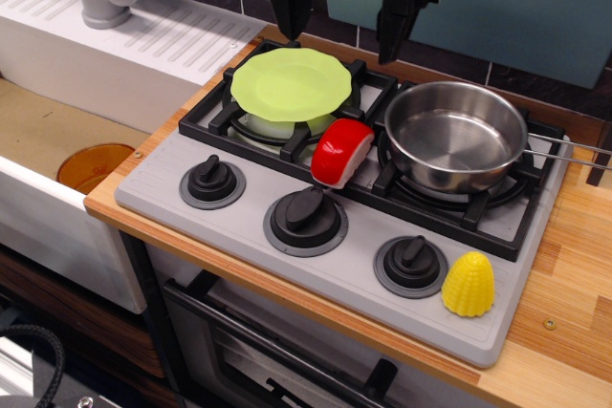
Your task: End effector reaching corn
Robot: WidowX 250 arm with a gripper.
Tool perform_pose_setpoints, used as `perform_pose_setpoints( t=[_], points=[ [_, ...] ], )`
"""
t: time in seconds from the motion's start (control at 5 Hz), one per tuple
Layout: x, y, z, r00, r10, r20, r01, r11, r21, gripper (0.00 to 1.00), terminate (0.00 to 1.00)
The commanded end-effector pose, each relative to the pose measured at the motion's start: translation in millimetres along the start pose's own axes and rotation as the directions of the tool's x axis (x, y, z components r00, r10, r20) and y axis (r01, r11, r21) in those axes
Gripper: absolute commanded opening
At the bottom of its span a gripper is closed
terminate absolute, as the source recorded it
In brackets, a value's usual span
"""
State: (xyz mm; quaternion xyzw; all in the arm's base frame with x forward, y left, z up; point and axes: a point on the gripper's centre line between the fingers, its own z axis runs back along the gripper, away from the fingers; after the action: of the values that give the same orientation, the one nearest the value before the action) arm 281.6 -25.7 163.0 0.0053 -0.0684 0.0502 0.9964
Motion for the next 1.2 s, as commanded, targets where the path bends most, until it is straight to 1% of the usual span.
perform_pose_setpoints(
  t=[0.0, 0.2, 0.4, 0.6, 0.8, 1.0],
  points=[
    [0.0, 0.0, 0.0, 1.000, 0.000, 0.000, 0.000, 1.000, 0.000, 1.00, 0.00],
    [-17.1, -22.4, 3.0, 0.999, 0.039, 0.010, -0.039, 0.999, 0.029, 1.00, 0.00],
    [-32.2, -46.6, 1.4, 0.996, 0.083, 0.034, -0.085, 0.993, 0.078, 1.00, 0.00],
    [-48.5, -55.3, -5.3, 0.994, 0.095, 0.049, -0.100, 0.990, 0.098, 1.00, 0.00],
    [-51.0, -64.6, -19.1, 0.991, 0.097, 0.089, -0.104, 0.991, 0.079, 1.00, 0.00],
    [-47.3, -75.1, -33.1, 0.988, 0.093, 0.124, -0.103, 0.992, 0.075, 1.00, 0.00]
  ],
)
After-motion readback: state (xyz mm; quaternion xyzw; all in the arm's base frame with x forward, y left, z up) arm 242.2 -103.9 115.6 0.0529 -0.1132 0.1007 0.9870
